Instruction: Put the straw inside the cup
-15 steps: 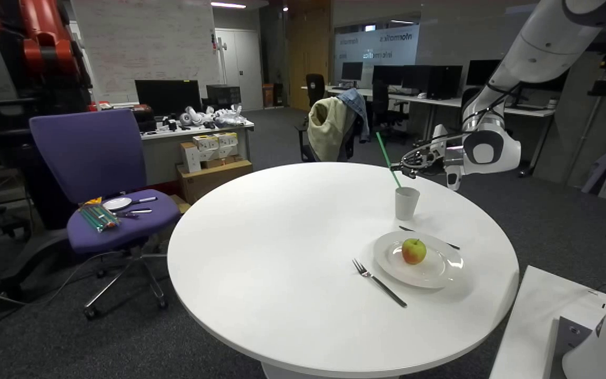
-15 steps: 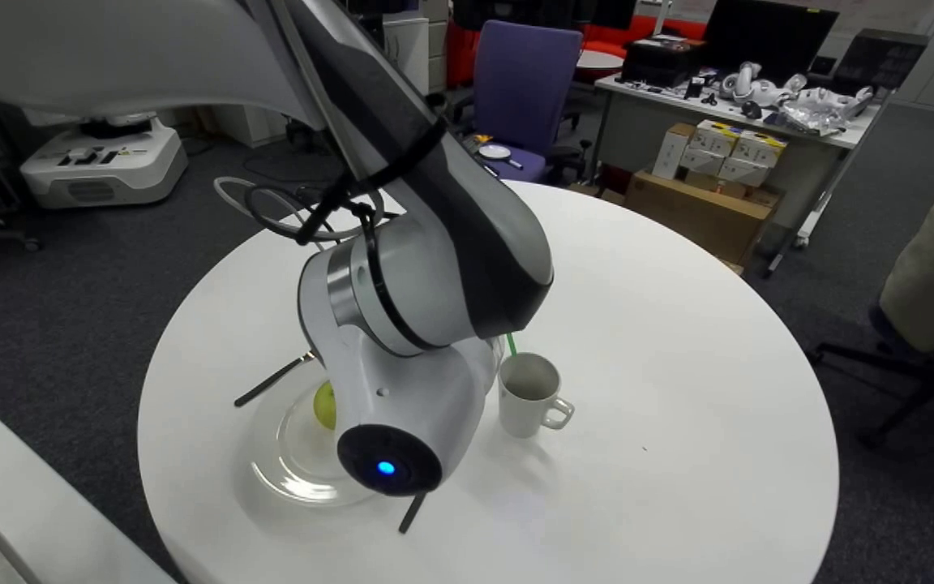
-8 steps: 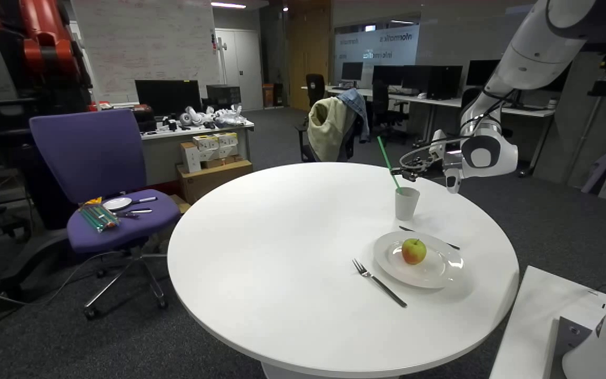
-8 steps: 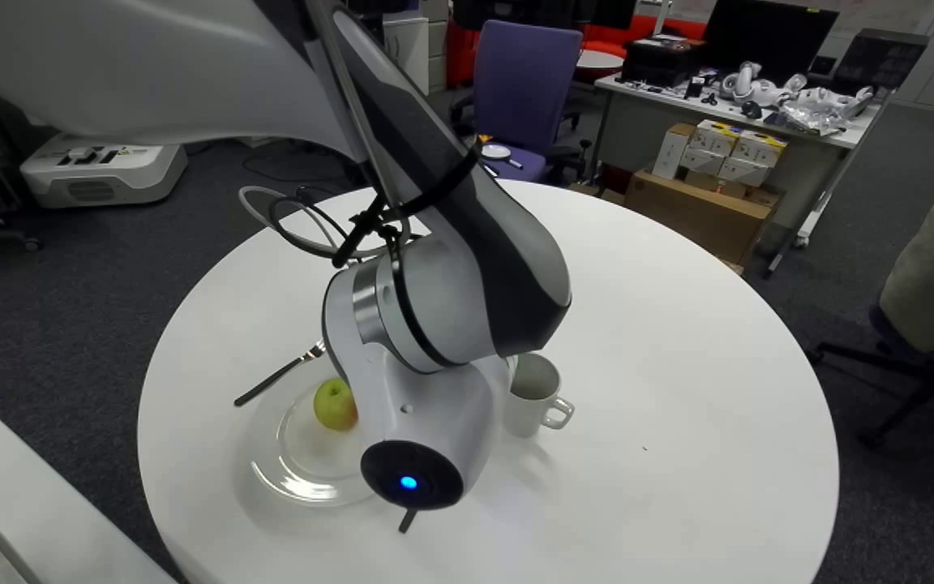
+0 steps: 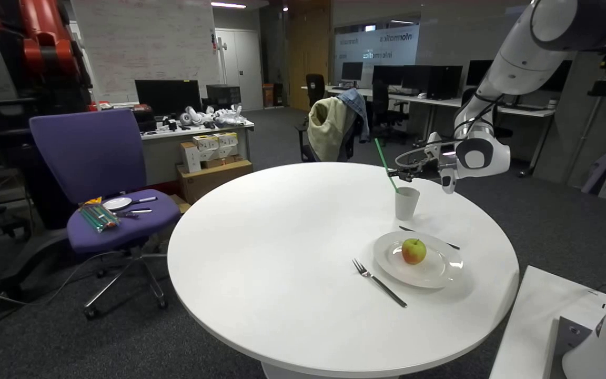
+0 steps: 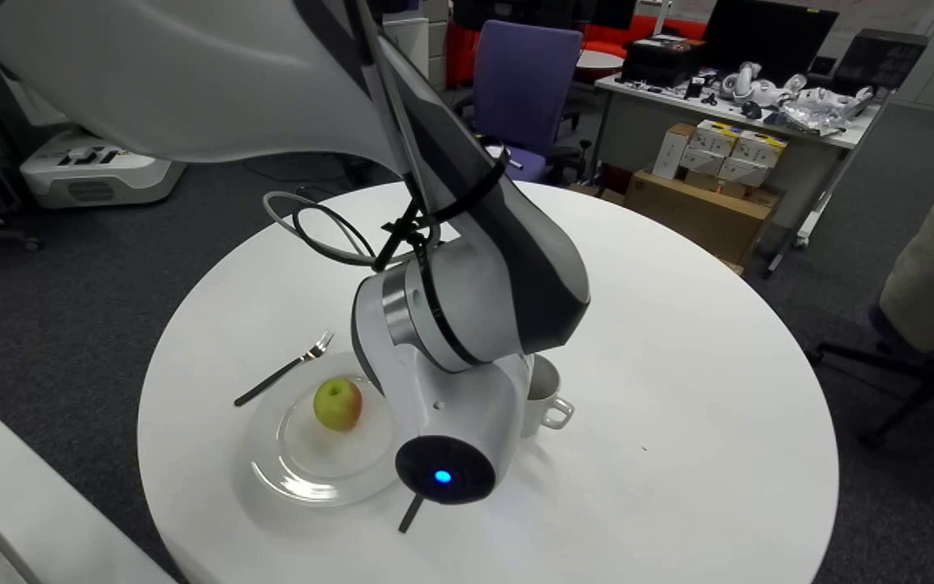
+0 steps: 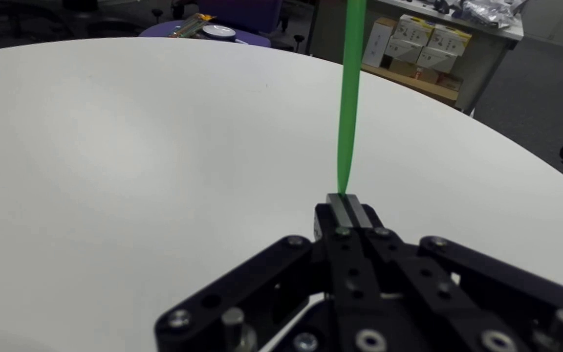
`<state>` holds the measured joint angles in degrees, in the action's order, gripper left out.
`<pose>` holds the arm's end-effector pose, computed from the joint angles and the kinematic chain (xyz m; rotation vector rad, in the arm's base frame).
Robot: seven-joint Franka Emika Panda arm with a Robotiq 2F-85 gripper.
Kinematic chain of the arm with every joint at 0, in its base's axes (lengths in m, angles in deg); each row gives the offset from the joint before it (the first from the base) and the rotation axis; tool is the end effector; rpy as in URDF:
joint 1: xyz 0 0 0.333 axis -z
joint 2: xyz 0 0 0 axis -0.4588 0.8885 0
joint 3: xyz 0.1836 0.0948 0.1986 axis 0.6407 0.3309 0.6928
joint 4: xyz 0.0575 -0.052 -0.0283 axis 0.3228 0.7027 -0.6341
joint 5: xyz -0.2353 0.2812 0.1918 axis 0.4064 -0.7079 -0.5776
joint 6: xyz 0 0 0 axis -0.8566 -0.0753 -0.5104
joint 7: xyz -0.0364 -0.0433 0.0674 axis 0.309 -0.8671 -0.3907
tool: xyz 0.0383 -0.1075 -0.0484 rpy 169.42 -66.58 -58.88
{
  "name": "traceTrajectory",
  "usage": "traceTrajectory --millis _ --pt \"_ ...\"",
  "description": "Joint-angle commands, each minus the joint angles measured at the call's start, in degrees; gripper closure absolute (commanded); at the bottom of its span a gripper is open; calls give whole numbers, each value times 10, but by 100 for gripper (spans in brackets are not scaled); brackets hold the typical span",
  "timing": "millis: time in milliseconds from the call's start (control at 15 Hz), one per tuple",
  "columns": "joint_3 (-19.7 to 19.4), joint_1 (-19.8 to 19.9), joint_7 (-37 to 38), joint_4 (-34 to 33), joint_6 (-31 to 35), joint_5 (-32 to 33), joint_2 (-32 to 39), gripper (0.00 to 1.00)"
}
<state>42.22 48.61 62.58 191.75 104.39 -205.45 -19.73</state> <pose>0.4651 -0.3343 0.1434 -0.3794 1.8793 0.0433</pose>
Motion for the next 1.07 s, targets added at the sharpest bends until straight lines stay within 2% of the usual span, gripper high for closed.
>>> traceTrajectory --millis 0,467,733,1000 --pt "6 14 38 -33 -10 22 23 100" --pt "7 23 54 -48 -18 42 43 100" --pt "-1 21 37 -24 -17 106 26 100" --pt "-6 28 30 -15 -21 128 19 100"
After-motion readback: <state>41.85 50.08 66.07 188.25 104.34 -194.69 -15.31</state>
